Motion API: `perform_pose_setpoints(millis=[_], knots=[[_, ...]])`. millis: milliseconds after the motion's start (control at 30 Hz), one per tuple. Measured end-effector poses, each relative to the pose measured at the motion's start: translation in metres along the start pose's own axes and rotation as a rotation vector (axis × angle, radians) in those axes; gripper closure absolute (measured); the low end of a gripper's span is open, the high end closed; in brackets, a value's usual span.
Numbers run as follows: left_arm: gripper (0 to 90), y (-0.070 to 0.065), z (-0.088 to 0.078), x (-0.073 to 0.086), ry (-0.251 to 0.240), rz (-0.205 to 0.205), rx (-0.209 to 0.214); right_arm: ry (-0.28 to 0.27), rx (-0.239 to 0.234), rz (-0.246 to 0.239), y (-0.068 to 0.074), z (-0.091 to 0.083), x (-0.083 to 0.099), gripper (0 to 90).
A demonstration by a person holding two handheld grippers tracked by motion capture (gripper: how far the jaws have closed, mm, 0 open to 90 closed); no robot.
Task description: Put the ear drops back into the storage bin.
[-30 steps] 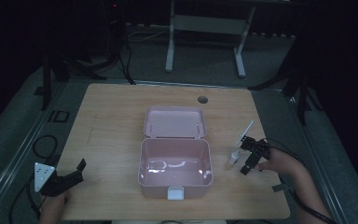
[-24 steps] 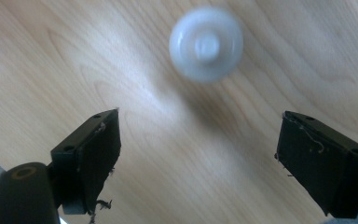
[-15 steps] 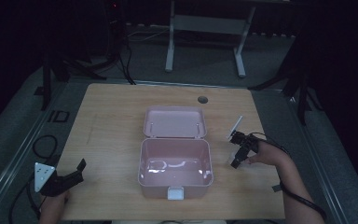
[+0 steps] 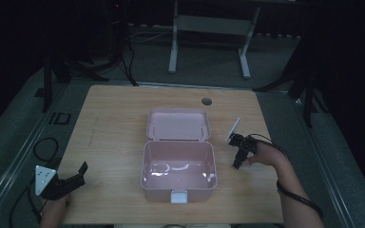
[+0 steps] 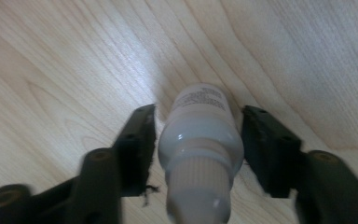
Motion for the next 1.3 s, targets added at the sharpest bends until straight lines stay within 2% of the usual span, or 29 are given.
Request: perform_pose_setpoints(millis=[67, 133, 333, 400, 533, 600, 733, 900, 967, 1033, 1167, 1300], knots=[[0.4, 0.000, 0.000, 0.000, 0.000, 0.000, -0.001, 0.008, 0.009, 0.007, -0.001, 0.001, -0.001, 52.3], [0.4, 0.000, 0.000, 0.000, 0.000, 0.001, -0.001, 0.013, -0.004, 0.001, 0.000, 0.002, -0.001, 55.9], [0.4, 0.000, 0.000, 0.000, 0.000, 0.001, -0.002, 0.029, 0.024, -0.012, 0.000, 0.001, -0.001, 58.9], [0.4, 0.000, 0.000, 0.000, 0.001, -0.001, -0.003, 0.033, 0.050, -0.027, 0.000, 0.000, -0.001, 59.4], [0.4, 0.000, 0.000, 0.000, 0.002, -0.001, -0.003, 0.010, 0.073, -0.075, 0.003, -0.006, 0.000, 59.6], [0.4, 0.000, 0.000, 0.000, 0.002, -0.001, -0.003, -0.001, 0.092, -0.117, 0.006, -0.008, 0.001, 59.5], [0.4, 0.000, 0.000, 0.000, 0.001, -0.001, -0.003, 0.014, 0.106, -0.214, 0.014, -0.009, 0.006, 59.5], [0.4, 0.000, 0.000, 0.000, 0.001, -0.001, -0.003, 0.008, 0.135, -0.355, 0.024, -0.009, 0.012, 59.6], [0.4, 0.000, 0.000, 0.000, 0.001, -0.001, -0.003, -0.006, 0.163, -0.419, 0.028, -0.010, 0.013, 59.6], [0.4, 0.000, 0.000, 0.000, 0.001, 0.000, -0.003, -0.010, 0.174, -0.463, 0.033, -0.011, 0.015, 59.6], [0.4, 0.000, 0.000, 0.000, 0.002, 0.000, -0.003, 0.004, 0.219, -0.523, 0.038, -0.012, 0.019, 59.6], [0.5, 0.000, 0.000, 0.000, 0.002, 0.000, -0.003, 0.014, 0.236, -0.563, 0.043, -0.013, 0.021, 59.6]])
Point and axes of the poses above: each handheld gripper's, and its own axes: z roughly forward along the jaws, x roughly out of its underside, y roughly to its left, the point moved 8 cm from there along z, roughly forward along the jaws, and after that the axes turned 13 degrees about y, right-handed, at the moved point
